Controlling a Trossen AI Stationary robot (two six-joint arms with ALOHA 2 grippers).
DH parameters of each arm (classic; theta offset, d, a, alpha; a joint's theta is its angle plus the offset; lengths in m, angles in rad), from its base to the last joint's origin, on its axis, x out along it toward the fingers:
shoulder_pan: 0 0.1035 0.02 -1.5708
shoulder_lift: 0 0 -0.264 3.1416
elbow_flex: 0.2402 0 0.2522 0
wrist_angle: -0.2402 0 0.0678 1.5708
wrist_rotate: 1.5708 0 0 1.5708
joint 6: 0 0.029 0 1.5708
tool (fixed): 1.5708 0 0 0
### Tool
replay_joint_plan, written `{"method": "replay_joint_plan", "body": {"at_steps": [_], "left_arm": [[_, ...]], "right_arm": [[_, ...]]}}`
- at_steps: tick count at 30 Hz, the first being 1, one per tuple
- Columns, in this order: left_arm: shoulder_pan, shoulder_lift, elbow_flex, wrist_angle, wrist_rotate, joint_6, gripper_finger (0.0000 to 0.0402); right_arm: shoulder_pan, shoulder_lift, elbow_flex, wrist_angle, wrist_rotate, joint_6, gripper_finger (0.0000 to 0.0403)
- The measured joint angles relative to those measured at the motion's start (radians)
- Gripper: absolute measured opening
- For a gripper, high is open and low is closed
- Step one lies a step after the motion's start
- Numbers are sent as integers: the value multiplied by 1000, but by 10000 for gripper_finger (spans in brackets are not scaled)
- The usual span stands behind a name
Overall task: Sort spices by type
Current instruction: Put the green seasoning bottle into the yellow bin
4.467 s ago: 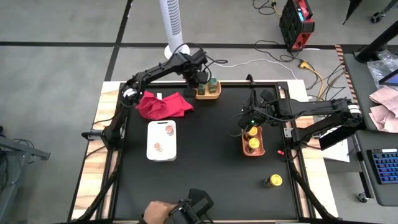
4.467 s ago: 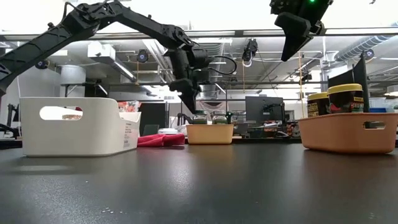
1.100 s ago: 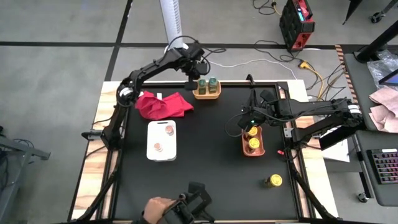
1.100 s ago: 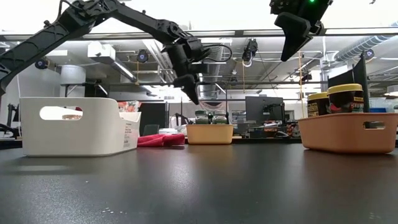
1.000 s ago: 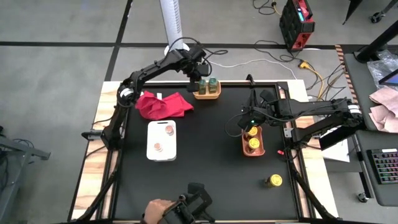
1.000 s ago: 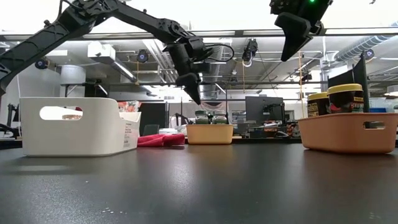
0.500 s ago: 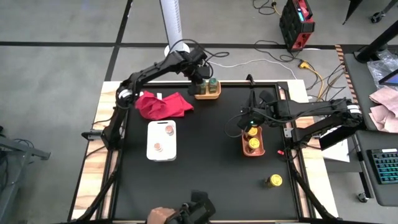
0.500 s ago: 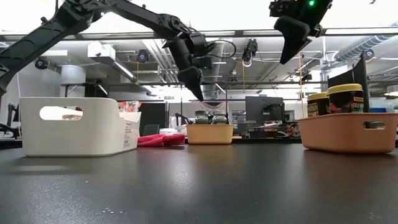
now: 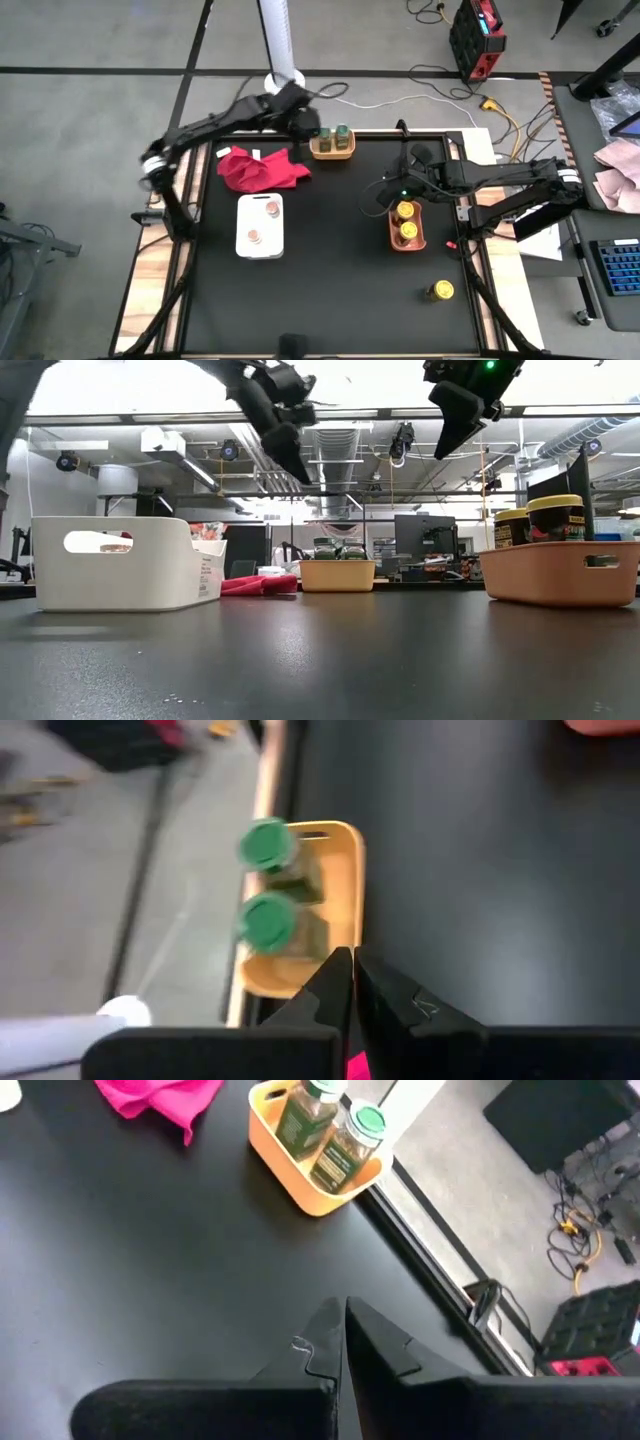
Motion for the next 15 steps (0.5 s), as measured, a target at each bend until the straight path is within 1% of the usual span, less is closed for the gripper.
{"method": "replay_joint_plan", "body": {"at_steps": [3,6,8,11,13,15], "left_arm": [[-41,-140,-204,162,-115,-53,0],[-99,-264,-390,292,-193,-54,0],[-133,-349,-488,357,-206,-71,0],[-174,-472,-608,425,-212,-135,0],[-200,-550,-676,452,-214,-176,0],[-223,-626,-736,489,-211,-209,0]], "right_arm": [[-12,0,-1,47,-3,-47,9],[-46,0,0,165,-19,-132,9],[-89,2,6,243,-85,-204,9],[-168,28,36,359,-218,-276,9],[-217,62,66,404,-270,-317,9],[-263,112,105,430,-300,-362,9]]}}
